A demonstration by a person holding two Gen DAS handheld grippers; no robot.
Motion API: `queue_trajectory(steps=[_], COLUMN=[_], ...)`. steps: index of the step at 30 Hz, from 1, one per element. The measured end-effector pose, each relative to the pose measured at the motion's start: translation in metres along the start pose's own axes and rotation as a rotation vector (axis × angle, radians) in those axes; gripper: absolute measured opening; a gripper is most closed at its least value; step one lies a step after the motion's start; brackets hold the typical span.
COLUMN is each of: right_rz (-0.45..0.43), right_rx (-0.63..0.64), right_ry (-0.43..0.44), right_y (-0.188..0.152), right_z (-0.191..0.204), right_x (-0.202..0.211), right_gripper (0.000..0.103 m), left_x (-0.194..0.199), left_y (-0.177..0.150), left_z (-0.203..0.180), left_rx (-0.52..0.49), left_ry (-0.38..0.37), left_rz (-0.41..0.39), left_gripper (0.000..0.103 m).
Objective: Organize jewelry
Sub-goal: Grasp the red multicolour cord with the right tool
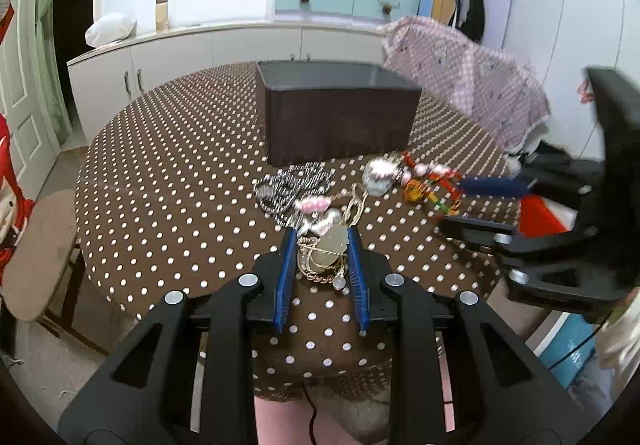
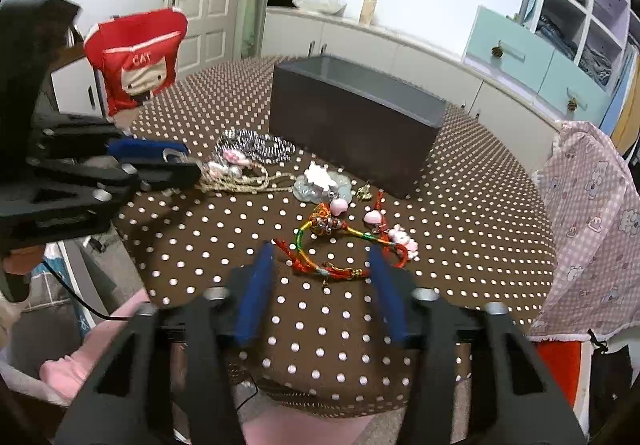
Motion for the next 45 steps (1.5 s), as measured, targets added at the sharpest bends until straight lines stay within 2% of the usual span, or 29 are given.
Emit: queue_trajectory(steps=[3,5,10,13,17,20,23,24,25,26,31,35,36,37,38,39,43,44,45], right_rz=[0.010,0.016,-0.008,-0.032,-0.056,-0.079,-0.094,-0.095,-0.094,-0.090,-0.063,-0.048,-0.047,-0.046,-0.046,-0.046,-0.038,-0.027,-0.015], right_rx=[-0.024,-0.059,-0.095,-0.097,-0.107,-0.110,-0.114,-0.114,-0.113,-0.113,-0.121,-0.127,-0.128,-0.129,-0.129,-0.126,-0.109,-0.108,-0.100], right_ry=[0.015,0.018,0.016,0.005,0.001,-0.010,-0.014,-0.017,-0.019,-0.019,-0.024,-0.018,-0.015,-0.012,-0.012,-0.012,-0.011,-0.015,-0.022], right_y=[0.000,0.002,0.014,0.023,0.034,0.041,0.045,0.044,0.043,0.041,0.034,0.028,0.028,0.028,0.028,0.028,0.025,0.022,0.018], right_z=[-0.003,-0.009,-0.019,-0.022,-0.028,-0.033,-0.036,-0.037,-0.038,-0.039,-0.040,-0.038,-0.037,-0.036,-0.036,-0.036,-0.033,-0.034,-0.033], right_x=[-0.007,-0.007,0.002,0.011,0.019,0.027,0.031,0.032,0.032,0.032,0.027,0.025,0.025,0.025,0.025,0.026,0.027,0.025,0.023], right_gripper=[0.009,0.006,0.006,0.006,0.006,0.006,0.006,0.006,0.006,0.006,0.006,0.006,0.006,0.006,0.006,0.006,0.007,0.011,0.023], left_x=[0.004,0.006,0.004,0.005,0.006,0.007,0.008,0.007,0.006,0.006,0.010,-0.007,-0.013,-0.018,-0.018,-0.021,-0.029,-0.030,-0.030], left_y=[0.005,0.010,0.027,0.039,0.054,0.060,0.056,0.052,0.049,0.044,0.021,-0.006,-0.010,-0.012,-0.011,-0.010,-0.005,-0.005,-0.005], left_z=[0.001,0.002,0.004,0.001,-0.003,-0.006,-0.008,-0.007,-0.006,-0.005,-0.007,-0.019,-0.020,-0.019,-0.018,-0.017,-0.013,-0.012,-0.011], left_rx=[0.004,0.013,0.019,-0.002,-0.007,-0.033,-0.056,-0.063,-0.065,-0.066,-0.089,-0.149,-0.154,-0.144,-0.133,-0.133,-0.108,-0.107,-0.103], left_ry=[-0.011,-0.022,-0.019,-0.008,-0.025,-0.009,-0.054,-0.053,-0.045,-0.042,-0.054,-0.044,-0.033,-0.033,-0.033,-0.027,0.002,0.007,0.009], left_rz=[-0.042,-0.063,-0.086,-0.123,-0.157,-0.175,-0.158,-0.134,-0.121,-0.109,-0.060,0.055,0.074,0.083,0.067,0.066,0.068,0.066,0.063], left_gripper=[0.025,0.025,0.025,0.021,0.021,0.021,0.023,0.028,0.056,0.076,0.076,0.076,0.072,0.060,0.033,0.030,0.030,0.030,0.030])
Point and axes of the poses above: each gripper's, at about its wrist camera, not at the fingertips, and x roughly against the way its jaws point, z to its left, y to its top, the point moved 4 cm from there along -x, roughly the way its jaws point, and after that the axes turned 12 degrees about -z, right-handed, at the moved point
